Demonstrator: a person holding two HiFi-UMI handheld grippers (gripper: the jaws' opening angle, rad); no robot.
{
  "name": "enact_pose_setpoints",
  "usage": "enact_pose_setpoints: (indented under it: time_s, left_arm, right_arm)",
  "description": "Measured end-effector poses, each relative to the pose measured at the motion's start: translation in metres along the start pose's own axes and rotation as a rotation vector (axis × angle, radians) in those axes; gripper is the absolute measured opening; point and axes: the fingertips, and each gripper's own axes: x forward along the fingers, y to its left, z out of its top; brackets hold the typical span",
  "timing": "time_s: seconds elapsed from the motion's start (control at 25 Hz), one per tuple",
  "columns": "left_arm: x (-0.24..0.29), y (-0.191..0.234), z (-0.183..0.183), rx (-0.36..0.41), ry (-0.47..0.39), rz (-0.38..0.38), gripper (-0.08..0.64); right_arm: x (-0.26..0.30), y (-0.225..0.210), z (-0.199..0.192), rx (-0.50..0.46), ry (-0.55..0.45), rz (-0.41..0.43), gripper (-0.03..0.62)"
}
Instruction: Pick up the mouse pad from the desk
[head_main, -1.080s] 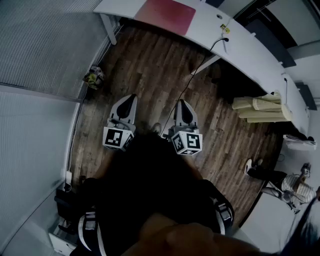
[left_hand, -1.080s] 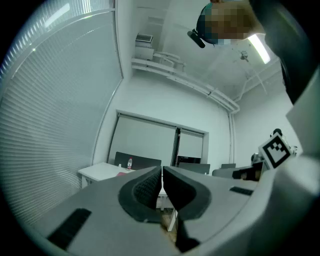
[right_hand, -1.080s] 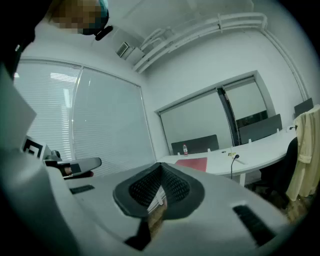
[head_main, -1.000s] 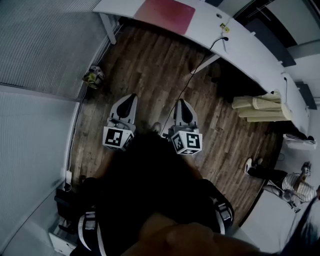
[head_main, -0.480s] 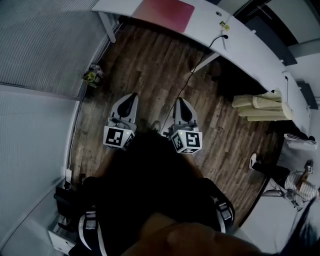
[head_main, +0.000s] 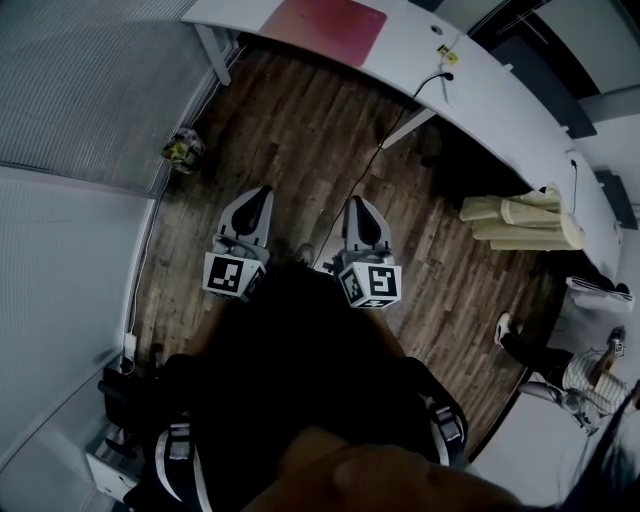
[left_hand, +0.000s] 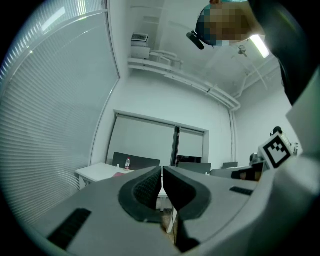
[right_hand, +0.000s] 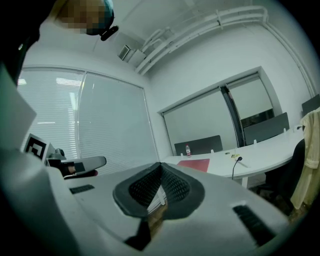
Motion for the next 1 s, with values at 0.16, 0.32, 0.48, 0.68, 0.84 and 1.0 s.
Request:
enact_pose_setpoints:
  time_s: [0.16,0.32,0.48,0.68,0.84,1.0]
  left_arm:
    - [0.009,-0.015,-0.007,0.013,0.013,0.021,0.009]
    - [0.015,-0.022,-0.017,0.025,0.03,0.053,0.009]
    - [0.018,-0.018,-0.024,0.016,0.043,0.069,0.009]
    - [0.038,-0.006,-0.029,0.006,0.032,0.058,0.009]
    - [0.064,0.009,-0.032,0.002,0.038,0.025,0.009]
    - [0.1,0.03,-0.029,-0.008,0.02,0.001,0.009]
  right_arm:
    - [-0.001,-0.018,-0.003,-0.003,0.013,0.036,0.002]
    - [0.003,-0.033,-0.006,-0.014,0.023,0.069,0.002]
    - [0.01,-0.039,-0.008,0.005,0.027,0.073,0.002]
    - [0.032,-0.043,-0.012,-0.01,0.049,0.077,0.002]
    - [0.059,-0.05,-0.014,-0.001,0.042,0.054,0.002]
    - [0.095,-0.058,-0.007,-0.017,0.037,0.042,0.002]
